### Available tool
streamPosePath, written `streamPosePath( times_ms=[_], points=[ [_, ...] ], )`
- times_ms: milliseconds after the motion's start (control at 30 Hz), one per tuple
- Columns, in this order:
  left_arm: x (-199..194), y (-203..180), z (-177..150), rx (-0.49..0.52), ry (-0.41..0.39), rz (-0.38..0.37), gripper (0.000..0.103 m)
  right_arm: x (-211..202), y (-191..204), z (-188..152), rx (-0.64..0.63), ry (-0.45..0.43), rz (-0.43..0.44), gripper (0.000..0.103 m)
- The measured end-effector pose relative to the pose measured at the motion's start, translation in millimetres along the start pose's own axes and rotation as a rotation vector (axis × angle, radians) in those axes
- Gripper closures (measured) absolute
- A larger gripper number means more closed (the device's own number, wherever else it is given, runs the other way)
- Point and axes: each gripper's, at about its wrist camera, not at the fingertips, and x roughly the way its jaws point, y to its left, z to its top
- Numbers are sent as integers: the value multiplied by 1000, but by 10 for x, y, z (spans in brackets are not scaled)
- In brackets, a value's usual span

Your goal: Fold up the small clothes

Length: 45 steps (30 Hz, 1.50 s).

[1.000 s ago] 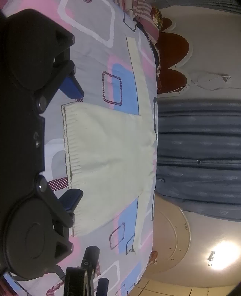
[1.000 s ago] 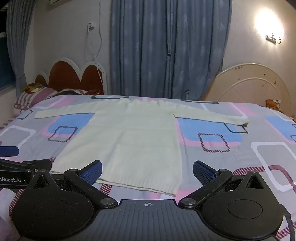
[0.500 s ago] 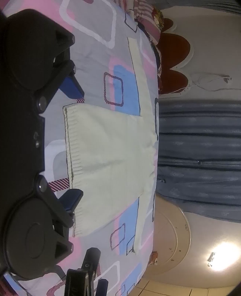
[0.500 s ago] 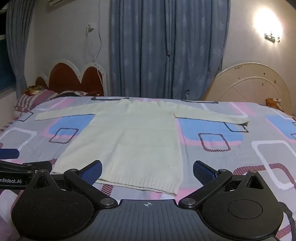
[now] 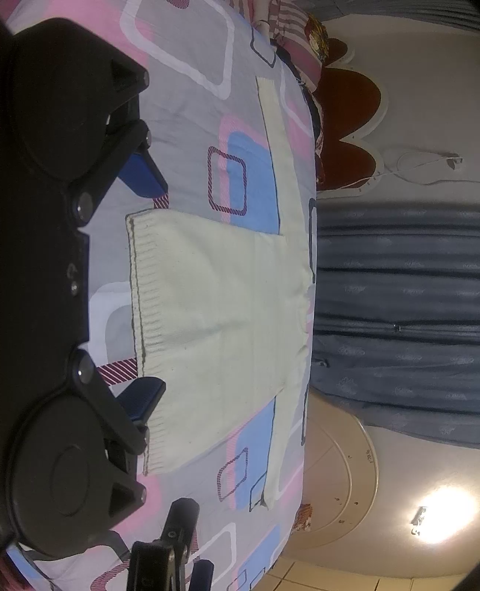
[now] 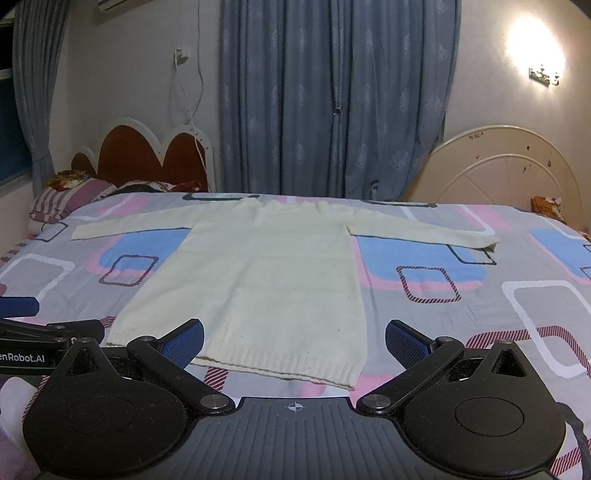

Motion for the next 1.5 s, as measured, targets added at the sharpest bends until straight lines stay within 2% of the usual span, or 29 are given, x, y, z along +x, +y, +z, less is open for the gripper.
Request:
streamPosePath(
  times_ms=[1500],
  points=[
    [25, 46, 13, -1, 4, 2, 0, 24, 22, 11, -6, 8, 3, 0]
  ],
)
